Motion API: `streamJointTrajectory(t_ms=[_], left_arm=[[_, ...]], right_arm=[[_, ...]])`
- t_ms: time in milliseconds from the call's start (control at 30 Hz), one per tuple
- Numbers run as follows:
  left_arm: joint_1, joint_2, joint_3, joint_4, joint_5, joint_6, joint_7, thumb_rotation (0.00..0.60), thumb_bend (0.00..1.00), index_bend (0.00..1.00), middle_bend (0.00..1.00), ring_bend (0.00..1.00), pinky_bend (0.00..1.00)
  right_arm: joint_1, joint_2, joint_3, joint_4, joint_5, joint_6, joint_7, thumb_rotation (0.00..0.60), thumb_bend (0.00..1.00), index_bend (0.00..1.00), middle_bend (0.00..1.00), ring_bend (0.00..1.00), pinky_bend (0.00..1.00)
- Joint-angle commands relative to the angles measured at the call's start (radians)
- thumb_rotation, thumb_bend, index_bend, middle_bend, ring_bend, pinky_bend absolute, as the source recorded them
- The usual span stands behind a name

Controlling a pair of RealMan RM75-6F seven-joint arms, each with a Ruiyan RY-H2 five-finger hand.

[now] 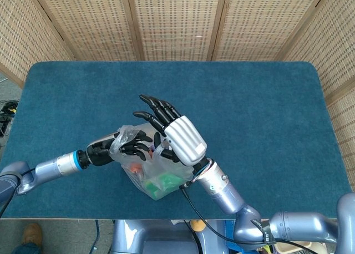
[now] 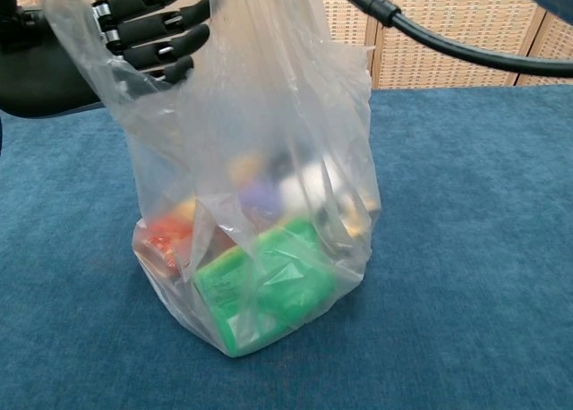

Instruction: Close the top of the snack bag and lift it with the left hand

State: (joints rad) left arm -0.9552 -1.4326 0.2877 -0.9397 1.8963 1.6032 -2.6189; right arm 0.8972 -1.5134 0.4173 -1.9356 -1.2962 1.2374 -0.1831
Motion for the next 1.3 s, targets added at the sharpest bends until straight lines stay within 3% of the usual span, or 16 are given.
streamJointTrajectory(t_ms=[33,333,767,1300], left_arm=[[-0.040,0.020,-0.007,-0.055,0.017,-0.024,0.038,0.445,0.10,0.17,0.17,0.20,0.24],[-0.035,0.025,-0.051,-0.146,-0.039,-0.016,0.088,0.422,0.11,0.21,0.19,0.20,0.20],[-0.050,0.038,-0.007,-0.157,0.041,-0.009,0.191,0.440,0.11,0.22,0.19,0.21,0.20],[-0.094,0.071,-0.041,-0.327,0.001,-0.106,0.368,0.452,0.11,0.21,0.19,0.21,0.17]], right_arm=[[-0.001,0.001,0.001,-0.001,0.000,0.000,-0.001,0.600,0.92,0.17,0.01,0.00,0.11],[-0.003,0.005,0.000,-0.008,-0.001,0.000,-0.009,0.600,0.92,0.17,0.01,0.00,0.11],[0.017,0.006,0.018,-0.009,0.013,-0.014,-0.043,0.600,0.92,0.17,0.01,0.00,0.11],[0.062,-0.012,0.049,-0.004,0.064,-0.037,-0.087,0.600,0.92,0.17,0.01,0.00,0.11]])
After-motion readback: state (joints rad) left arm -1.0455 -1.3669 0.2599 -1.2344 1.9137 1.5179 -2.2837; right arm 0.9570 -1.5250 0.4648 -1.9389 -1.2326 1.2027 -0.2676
